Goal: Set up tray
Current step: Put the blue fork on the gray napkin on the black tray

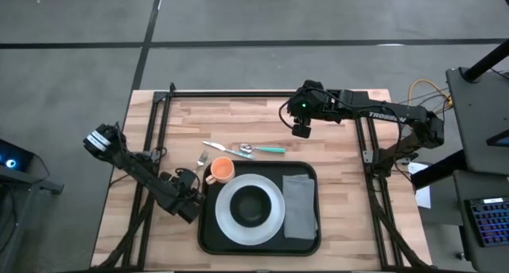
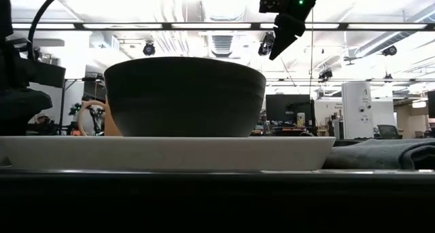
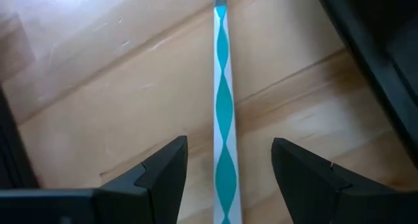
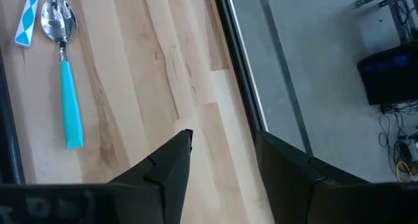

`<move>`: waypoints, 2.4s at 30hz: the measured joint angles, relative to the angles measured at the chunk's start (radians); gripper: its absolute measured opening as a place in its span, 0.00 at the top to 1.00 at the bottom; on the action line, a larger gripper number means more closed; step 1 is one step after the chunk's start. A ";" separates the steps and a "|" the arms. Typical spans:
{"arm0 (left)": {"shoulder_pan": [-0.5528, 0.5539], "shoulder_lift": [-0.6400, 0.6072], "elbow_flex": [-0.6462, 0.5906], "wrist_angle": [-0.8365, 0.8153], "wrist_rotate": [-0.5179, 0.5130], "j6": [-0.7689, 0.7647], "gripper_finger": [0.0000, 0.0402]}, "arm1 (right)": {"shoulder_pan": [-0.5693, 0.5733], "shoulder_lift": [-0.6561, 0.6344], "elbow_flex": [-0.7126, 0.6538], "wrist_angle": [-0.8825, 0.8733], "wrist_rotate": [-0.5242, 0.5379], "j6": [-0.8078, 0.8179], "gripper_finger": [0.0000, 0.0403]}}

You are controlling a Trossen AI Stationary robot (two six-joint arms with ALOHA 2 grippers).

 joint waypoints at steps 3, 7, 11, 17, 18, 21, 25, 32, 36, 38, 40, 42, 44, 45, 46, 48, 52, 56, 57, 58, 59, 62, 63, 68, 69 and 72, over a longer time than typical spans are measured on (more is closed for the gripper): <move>0.000 -0.002 0.003 -0.003 0.034 -0.001 0.49 | 0.000 0.000 0.000 0.000 0.000 -0.001 0.60; 0.000 -0.021 -0.002 -0.003 0.086 -0.004 0.49 | 0.000 0.000 0.000 0.000 0.000 0.000 0.60; 0.000 -0.054 -0.011 0.003 0.155 -0.013 0.49 | 0.000 0.000 0.000 0.000 -0.003 0.000 0.60; 0.000 -0.078 -0.033 0.035 0.192 -0.004 0.50 | 0.000 0.000 0.000 0.000 -0.022 -0.007 0.60; 0.000 -0.080 -0.038 0.053 0.190 0.001 0.50 | 0.000 0.000 0.000 0.001 -0.023 -0.007 0.60; 0.001 -0.080 -0.050 0.116 0.187 0.014 0.50 | 0.000 0.000 0.000 0.001 -0.023 -0.009 0.60; 0.001 -0.079 -0.067 0.139 0.185 0.012 0.50 | 0.000 0.000 0.000 0.001 -0.025 -0.011 0.61; 0.003 -0.079 -0.085 0.143 0.146 -0.039 0.54 | 0.000 0.000 0.000 0.002 -0.026 -0.011 0.64; 0.007 -0.079 -0.087 0.138 0.131 -0.046 0.60 | 0.000 0.000 0.000 0.001 -0.026 -0.011 0.65; 0.007 -0.078 -0.087 0.136 0.119 -0.049 0.63 | 0.000 0.000 0.000 0.001 -0.026 -0.008 0.65; 0.007 -0.078 -0.091 0.135 0.107 -0.066 0.66 | 0.000 0.000 0.000 0.001 -0.026 -0.009 0.65; 0.007 -0.078 -0.097 0.136 0.102 -0.077 0.69 | 0.000 0.000 0.000 0.002 -0.026 -0.009 0.65; 0.007 -0.078 -0.100 0.135 0.100 -0.081 0.72 | 0.000 0.000 0.000 0.002 -0.026 -0.009 0.65; 0.007 -0.078 -0.102 0.134 0.099 -0.081 0.74 | 0.000 0.000 0.000 0.002 -0.027 -0.009 0.65; 0.007 -0.078 -0.101 0.131 0.099 -0.081 0.76 | 0.000 0.000 0.000 0.001 -0.031 -0.010 0.65; 0.007 -0.078 -0.101 0.123 0.099 -0.076 0.82 | 0.000 0.000 0.000 0.002 -0.047 -0.011 0.65; 0.008 -0.077 -0.088 0.077 0.019 -0.076 0.93 | 0.000 0.000 0.000 0.003 -0.052 -0.011 0.65; 0.008 -0.073 -0.071 0.038 -0.065 -0.097 0.92 | 0.000 0.000 0.000 0.002 -0.052 -0.007 0.65; 0.008 -0.073 -0.061 0.033 -0.086 -0.097 0.92 | 0.000 0.000 0.000 0.002 -0.052 -0.005 0.65; 0.008 -0.073 -0.054 0.031 -0.107 -0.097 0.92 | 0.000 0.000 0.000 0.002 -0.052 -0.005 0.65; 0.008 -0.074 -0.047 0.014 -0.123 -0.098 0.92 | 0.000 0.000 0.000 0.002 -0.052 -0.005 0.65; 0.008 -0.074 -0.037 -0.011 -0.182 -0.103 0.92 | 0.000 0.000 0.000 0.006 -0.052 0.007 0.65; 0.008 -0.074 -0.029 -0.018 -0.198 -0.103 0.92 | 0.000 0.000 0.000 0.010 -0.052 0.019 0.65; 0.008 -0.075 0.009 -0.108 -0.281 -0.098 0.92 | 0.000 0.000 0.000 0.051 -0.072 0.062 0.65; 0.008 -0.075 0.023 -0.132 -0.302 -0.097 0.92 | 0.000 0.000 0.000 0.064 -0.081 0.073 0.65; 0.008 -0.076 0.062 -0.237 -0.363 -0.088 0.92 | 0.003 -0.003 0.000 0.098 -0.118 0.082 0.66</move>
